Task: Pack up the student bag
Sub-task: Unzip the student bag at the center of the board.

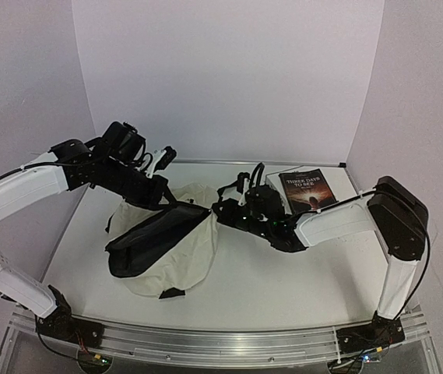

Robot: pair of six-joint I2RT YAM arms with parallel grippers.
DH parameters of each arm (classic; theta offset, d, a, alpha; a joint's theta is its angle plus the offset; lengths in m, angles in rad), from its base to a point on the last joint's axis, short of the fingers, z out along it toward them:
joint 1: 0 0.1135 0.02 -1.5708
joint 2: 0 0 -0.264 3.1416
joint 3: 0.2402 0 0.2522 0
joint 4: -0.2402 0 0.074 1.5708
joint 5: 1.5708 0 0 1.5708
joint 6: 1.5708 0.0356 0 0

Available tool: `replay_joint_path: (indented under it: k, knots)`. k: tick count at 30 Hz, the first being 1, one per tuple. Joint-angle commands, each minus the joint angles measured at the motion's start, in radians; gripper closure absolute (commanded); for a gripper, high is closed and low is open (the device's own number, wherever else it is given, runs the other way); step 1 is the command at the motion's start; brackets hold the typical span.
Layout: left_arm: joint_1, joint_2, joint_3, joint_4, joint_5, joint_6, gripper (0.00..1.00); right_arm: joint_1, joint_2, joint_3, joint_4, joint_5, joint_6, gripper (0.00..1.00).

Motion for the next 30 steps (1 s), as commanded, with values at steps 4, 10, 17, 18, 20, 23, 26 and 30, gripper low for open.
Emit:
replay_joint_path:
  k: [4,10,17,18,20,23,26,30]
  knots:
    - [0.003,-0.073,0.138,-0.004,0.018,0.018,1.00,-0.087,0.047,0.031,-0.148,0.099,-0.116,1.00]
    - [0.078,0.023,0.158,0.058,-0.014,0.008,1.00,-0.073,-0.074,0.023,-0.235,0.001,-0.217,0.60]
    - [0.188,0.142,0.239,0.129,0.046,0.029,1.00,0.052,-0.247,-0.041,-0.379,0.162,-0.112,0.16]
    - [0.195,0.159,0.253,0.130,0.064,0.034,1.00,0.080,-0.253,-0.038,-0.398,0.184,-0.075,0.14]
    - [0.209,0.196,0.279,0.130,0.106,0.047,1.00,0.140,-0.255,-0.021,-0.452,0.221,0.013,0.12]
    - [0.220,0.236,0.300,0.132,0.136,0.055,1.00,0.215,-0.230,0.017,-0.505,0.259,0.120,0.10]
    - [0.224,0.257,0.304,0.141,0.146,0.058,1.00,0.272,-0.183,0.062,-0.554,0.304,0.192,0.08]
    - [0.229,0.268,0.295,0.165,0.158,0.054,1.00,0.293,-0.115,0.109,-0.583,0.309,0.230,0.07]
